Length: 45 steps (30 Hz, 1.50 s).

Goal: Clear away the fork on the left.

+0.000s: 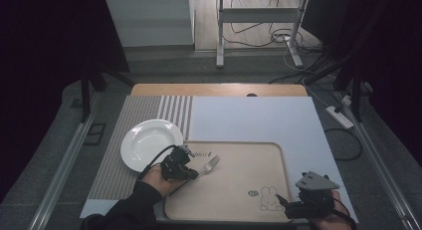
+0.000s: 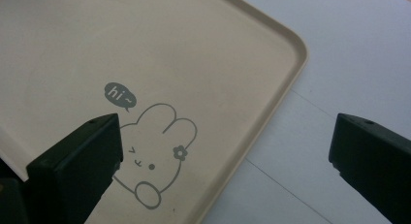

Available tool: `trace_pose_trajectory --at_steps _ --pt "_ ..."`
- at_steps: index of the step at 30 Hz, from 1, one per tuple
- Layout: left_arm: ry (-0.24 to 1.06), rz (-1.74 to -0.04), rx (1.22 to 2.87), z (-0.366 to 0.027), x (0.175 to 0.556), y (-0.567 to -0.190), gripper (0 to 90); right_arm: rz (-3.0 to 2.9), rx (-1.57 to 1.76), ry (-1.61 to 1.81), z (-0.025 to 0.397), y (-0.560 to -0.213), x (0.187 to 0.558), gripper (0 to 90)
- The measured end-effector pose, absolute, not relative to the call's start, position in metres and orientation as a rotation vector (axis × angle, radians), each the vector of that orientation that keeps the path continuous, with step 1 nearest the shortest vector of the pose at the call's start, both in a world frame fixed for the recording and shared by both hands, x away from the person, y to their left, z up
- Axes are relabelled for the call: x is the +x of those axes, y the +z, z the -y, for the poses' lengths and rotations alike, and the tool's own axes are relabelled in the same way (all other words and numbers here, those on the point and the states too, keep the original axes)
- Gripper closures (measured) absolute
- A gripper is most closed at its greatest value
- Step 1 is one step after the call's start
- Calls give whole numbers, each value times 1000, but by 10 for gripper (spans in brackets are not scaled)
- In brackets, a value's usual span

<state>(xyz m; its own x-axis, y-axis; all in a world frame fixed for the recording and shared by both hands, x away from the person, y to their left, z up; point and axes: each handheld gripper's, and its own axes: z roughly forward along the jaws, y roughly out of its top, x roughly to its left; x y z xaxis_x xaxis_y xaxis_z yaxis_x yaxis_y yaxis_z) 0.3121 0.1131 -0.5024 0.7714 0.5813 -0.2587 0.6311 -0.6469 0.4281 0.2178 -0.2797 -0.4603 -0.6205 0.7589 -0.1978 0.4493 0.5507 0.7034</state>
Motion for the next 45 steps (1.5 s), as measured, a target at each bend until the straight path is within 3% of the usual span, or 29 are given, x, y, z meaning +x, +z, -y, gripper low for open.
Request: trace_pose_trajectory --at_steps 6,10,15,19,25,45 --pt "-140 -933 2454 -112 306 -513 839 -2303 969 846 279 -460 218 0" --pt "-70 -877 2421 -109 305 -504 779 -2307 967 848 279 -460 219 0" --pt "-57 -779 2411 -96 302 -496 887 -2309 967 842 279 -461 219 0" --pt "-62 -736 2449 -87 302 -500 889 -2308 967 843 279 -461 219 0" --pt "-27 -749 2521 -81 305 -511 889 -2307 967 845 279 -460 219 0" --pt "68 -924 2495 -110 322 -512 889 -2309 965 845 279 -460 219 0"
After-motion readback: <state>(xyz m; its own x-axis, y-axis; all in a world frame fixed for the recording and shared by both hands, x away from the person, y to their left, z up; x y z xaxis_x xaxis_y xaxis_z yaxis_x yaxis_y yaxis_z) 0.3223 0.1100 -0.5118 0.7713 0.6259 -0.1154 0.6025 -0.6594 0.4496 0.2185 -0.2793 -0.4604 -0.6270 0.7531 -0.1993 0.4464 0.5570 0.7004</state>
